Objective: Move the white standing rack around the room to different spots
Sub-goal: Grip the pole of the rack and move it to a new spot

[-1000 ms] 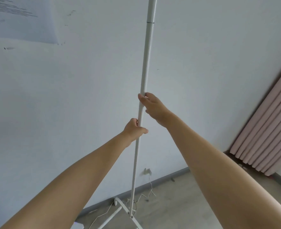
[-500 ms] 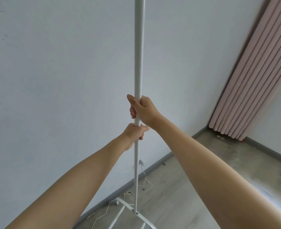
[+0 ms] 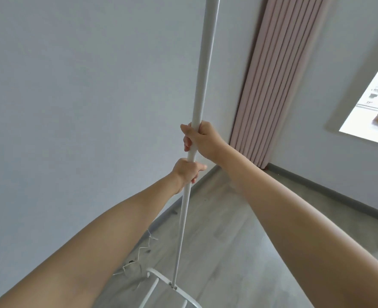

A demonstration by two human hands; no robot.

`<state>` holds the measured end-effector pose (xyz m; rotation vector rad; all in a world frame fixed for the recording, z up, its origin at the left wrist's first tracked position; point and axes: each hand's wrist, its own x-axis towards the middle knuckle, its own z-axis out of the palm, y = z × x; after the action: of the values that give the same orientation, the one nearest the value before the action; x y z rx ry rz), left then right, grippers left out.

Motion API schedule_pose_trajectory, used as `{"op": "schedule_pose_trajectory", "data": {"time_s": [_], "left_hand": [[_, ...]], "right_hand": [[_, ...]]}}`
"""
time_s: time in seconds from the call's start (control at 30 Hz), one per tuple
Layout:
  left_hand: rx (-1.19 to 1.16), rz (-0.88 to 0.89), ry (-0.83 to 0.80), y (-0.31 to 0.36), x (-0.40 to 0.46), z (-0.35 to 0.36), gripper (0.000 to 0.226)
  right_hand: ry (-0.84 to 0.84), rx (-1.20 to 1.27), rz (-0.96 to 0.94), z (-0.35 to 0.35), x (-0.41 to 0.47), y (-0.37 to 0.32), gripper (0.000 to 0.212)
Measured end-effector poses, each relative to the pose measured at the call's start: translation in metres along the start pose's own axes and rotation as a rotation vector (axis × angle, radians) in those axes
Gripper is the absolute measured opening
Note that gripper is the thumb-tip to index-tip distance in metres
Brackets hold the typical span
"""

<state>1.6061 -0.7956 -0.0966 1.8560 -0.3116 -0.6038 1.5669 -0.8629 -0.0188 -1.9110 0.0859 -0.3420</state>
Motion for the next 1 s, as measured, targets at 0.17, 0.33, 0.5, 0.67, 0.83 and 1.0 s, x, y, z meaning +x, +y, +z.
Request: {"op": "schedule_pose_trajectory", "data": {"time_s": [0.17, 0.33, 0.5, 0.67, 0.83, 1.0], "left_hand": [[0.000, 0.028, 0.018, 0.019, 0.005, 0.059, 0.017], [-0.006, 0.017, 0.013, 0.034, 0.011, 0.112, 0.017], [-0.023, 0.013, -0.009, 0.046, 0.031, 0.150, 0.012], [-0.016, 0.040, -0.063, 0.065, 0.074, 0.185, 0.012], [-0.014, 0.056, -0.072, 0.084, 0.131, 0.208, 0.025], [0.004, 0.062, -0.133, 0.110, 0.192, 0.238, 0.025]], "right_hand": [[0.003, -0.020, -0.025, -0.059, -0.016, 0.016, 0.034], [-0.024, -0.032, 0.001, -0.110, -0.024, 0.032, 0.026], [-0.014, -0.038, 0.008, -0.148, -0.019, 0.052, 0.023], [0.027, -0.054, 0.012, -0.194, 0.005, 0.074, 0.024], [0.087, -0.084, 0.026, -0.228, 0.049, 0.095, 0.023], [0.117, -0.138, 0.085, -0.273, 0.092, 0.116, 0.020]]}}
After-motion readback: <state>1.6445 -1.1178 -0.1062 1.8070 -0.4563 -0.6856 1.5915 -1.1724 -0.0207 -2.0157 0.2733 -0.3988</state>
